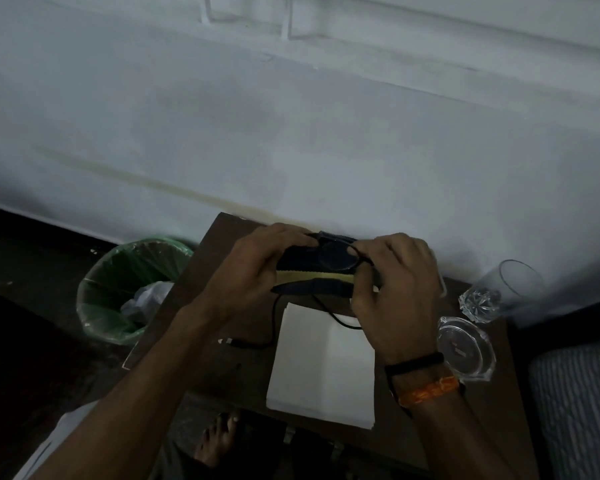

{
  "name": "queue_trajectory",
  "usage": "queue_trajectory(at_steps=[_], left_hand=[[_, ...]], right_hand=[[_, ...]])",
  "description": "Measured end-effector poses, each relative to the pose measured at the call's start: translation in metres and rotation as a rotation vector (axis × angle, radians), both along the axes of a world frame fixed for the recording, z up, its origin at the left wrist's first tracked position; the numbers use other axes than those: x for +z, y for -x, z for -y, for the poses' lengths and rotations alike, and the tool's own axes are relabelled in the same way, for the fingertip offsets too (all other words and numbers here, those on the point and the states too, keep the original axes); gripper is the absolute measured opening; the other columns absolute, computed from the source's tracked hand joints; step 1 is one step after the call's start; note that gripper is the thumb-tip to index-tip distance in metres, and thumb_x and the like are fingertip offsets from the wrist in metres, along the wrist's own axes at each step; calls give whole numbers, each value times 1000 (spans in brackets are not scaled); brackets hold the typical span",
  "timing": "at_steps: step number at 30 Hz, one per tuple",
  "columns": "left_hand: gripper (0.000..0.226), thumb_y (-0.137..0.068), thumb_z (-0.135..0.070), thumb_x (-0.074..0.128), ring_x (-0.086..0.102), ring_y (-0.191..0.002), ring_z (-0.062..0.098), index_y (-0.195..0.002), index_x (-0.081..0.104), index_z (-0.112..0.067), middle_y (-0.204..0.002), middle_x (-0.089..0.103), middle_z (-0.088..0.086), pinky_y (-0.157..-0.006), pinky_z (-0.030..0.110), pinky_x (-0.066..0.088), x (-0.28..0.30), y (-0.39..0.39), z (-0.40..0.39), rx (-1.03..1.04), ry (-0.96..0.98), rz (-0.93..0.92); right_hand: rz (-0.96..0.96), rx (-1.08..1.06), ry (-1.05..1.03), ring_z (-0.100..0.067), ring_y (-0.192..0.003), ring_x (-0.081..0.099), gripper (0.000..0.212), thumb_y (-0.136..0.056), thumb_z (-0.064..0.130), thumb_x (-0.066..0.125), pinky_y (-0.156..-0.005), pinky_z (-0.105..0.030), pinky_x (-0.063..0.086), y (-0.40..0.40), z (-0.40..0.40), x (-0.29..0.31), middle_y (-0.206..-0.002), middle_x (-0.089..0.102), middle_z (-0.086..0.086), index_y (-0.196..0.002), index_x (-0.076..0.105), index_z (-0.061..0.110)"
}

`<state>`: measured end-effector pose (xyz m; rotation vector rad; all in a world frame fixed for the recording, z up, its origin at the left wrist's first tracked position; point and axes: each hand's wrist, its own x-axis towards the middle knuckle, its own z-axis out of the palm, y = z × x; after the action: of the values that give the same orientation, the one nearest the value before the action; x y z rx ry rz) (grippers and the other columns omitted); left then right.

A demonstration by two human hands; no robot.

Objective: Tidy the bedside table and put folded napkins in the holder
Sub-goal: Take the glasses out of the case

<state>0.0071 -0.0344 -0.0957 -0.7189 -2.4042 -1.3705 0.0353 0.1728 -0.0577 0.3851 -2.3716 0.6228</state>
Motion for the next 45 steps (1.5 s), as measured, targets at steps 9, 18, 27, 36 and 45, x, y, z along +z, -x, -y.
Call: queue_trajectory(at_steps=[9, 18, 27, 36, 45], left_hand=[[60, -76, -13, 69, 48, -131, 24, -135, 55, -14, -137, 53, 2, -105, 52, 42, 8, -9, -4, -180, -40, 214], [80, -68, -30, 88, 43, -136, 12, -138, 52, -20, -144, 47, -7, -111, 44, 40, 12, -10, -12, -112, 37, 158], [80, -65, -27, 90, 43, -135, 8, -136, 54, -16, -142, 50, -4, -111, 37, 38, 11, -11, -18, -113, 105, 50], [80, -64, -23, 90, 43, -133, 4, -135, 55, -17, -140, 51, -5, -110, 34, 39, 12, -10, -19, -105, 127, 44], [81, -61, -1, 89, 50, -130, 21, -134, 55, -12, -139, 50, 3, -100, 46, 51, 20, -10, -11, -142, -81, 160]], right_hand=[[148, -14, -158, -32, -97, 57, 34, -74, 13, 46, -82, -50, 47, 0, 5, -3, -92, 69, -1, -95, 73, 15], [267, 83, -221, -25, -87, 55, 26, -70, 11, 57, -76, -41, 45, 2, 13, -10, -96, 60, -4, -93, 68, 15], [339, 64, -273, -27, -84, 53, 36, -65, 22, 38, -71, -42, 47, 2, 15, -13, -84, 64, 0, -82, 68, 16], [264, 77, -179, -24, -89, 54, 37, -62, 18, 48, -73, -35, 50, 1, 10, -13, -80, 69, 2, -94, 66, 17], [-54, -127, 405, -19, -89, 62, 13, -87, 14, 59, -80, -33, 52, -2, -23, 1, -95, 68, 2, -96, 69, 14]])
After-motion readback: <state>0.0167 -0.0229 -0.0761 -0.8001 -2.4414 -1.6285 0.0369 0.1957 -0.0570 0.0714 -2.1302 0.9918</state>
